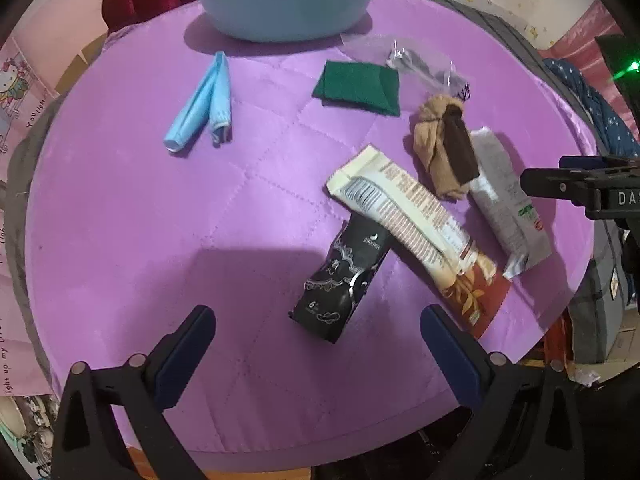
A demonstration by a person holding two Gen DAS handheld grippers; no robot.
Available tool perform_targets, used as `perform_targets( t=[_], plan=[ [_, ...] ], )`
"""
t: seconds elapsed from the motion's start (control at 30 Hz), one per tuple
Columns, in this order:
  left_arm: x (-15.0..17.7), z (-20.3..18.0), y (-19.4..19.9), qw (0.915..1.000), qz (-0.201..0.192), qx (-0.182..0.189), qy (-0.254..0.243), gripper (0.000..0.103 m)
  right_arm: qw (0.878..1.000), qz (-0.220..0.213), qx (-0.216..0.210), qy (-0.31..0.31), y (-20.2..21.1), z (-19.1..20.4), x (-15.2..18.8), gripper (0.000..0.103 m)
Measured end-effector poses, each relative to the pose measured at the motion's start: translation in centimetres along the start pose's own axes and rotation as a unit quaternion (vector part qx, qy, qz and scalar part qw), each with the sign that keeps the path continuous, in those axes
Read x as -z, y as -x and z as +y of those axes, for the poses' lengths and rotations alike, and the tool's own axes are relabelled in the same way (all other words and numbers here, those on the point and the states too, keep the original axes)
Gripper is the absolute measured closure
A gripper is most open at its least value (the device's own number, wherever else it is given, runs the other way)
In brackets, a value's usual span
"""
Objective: Organize soft objects
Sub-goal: 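Grasp the white snack packet with the right tool while the left tool grasps the black tube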
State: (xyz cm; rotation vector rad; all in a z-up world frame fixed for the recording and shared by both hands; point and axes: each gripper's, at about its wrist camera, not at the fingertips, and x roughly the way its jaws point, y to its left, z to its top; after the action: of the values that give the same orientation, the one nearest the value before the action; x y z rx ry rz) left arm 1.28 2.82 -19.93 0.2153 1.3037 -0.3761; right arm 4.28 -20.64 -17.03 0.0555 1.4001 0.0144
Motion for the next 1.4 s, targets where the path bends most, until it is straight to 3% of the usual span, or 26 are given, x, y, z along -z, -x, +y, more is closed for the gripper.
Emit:
perform_targets(
  t=[0.23, 0.53, 0.7, 0.77, 0.9, 1.03, 1.13, 1.2, 1.33, 1.4],
  plan=[
    [0.0, 0.5, -2.1, 0.9997, 0.022, 0.005, -0.005, 0.000, 0.999, 0.033, -0.005, 0.001, -2.7, 0.5, 0.1, 0.000],
    [-0.3, 1.0, -4.0, 0.9993, 0.036, 0.004, -0.013, 0.000, 0.998, 0.053, 0.021, 0.011, -5.0, 1.5, -0.2, 0.003],
    [-0.9, 1.3, -4.2, 0.9988, 0.042, 0.002, -0.026, 0.000, 0.998, 0.042, 0.033, 0.015, -4.1, 2.0, -0.7, 0.056],
    [-1.3, 1.1, -4.5, 0.9985, 0.045, 0.007, -0.031, 0.000, 0.999, 0.036, 0.013, 0.001, -3.4, 1.6, -0.8, 0.063],
    [-1.9, 0.7, -4.7, 0.9977, 0.050, 0.016, -0.043, 0.000, 0.999, 0.029, -0.007, -0.014, -2.5, 0.9, -0.5, 0.067],
    [-3.0, 0.1, -5.2, 0.9963, 0.059, 0.019, -0.060, 0.021, 1.000, 0.020, -0.012, -0.015, -1.7, 0.3, -0.2, 0.067],
    [-3.5, -0.2, -5.5, 0.9953, 0.064, 0.012, -0.072, 0.024, 1.000, 0.016, -0.017, -0.016, -1.1, -0.5, 0.5, 0.067],
    [-3.8, -0.3, -5.6, 0.9952, 0.063, 0.012, -0.074, 0.035, 1.000, 0.014, -0.018, -0.017, -0.8, -0.6, 0.7, 0.067],
    [-4.3, -0.7, -5.1, 0.9955, 0.057, 0.009, -0.075, 0.067, 0.999, 0.014, -0.023, -0.018, -1.7, -0.4, 0.2, 0.067],
    [-4.5, -0.8, -5.0, 0.9953, 0.057, 0.021, -0.075, 0.072, 0.999, 0.012, -0.025, -0.018, -1.7, -0.5, 0.2, 0.067]
  ],
)
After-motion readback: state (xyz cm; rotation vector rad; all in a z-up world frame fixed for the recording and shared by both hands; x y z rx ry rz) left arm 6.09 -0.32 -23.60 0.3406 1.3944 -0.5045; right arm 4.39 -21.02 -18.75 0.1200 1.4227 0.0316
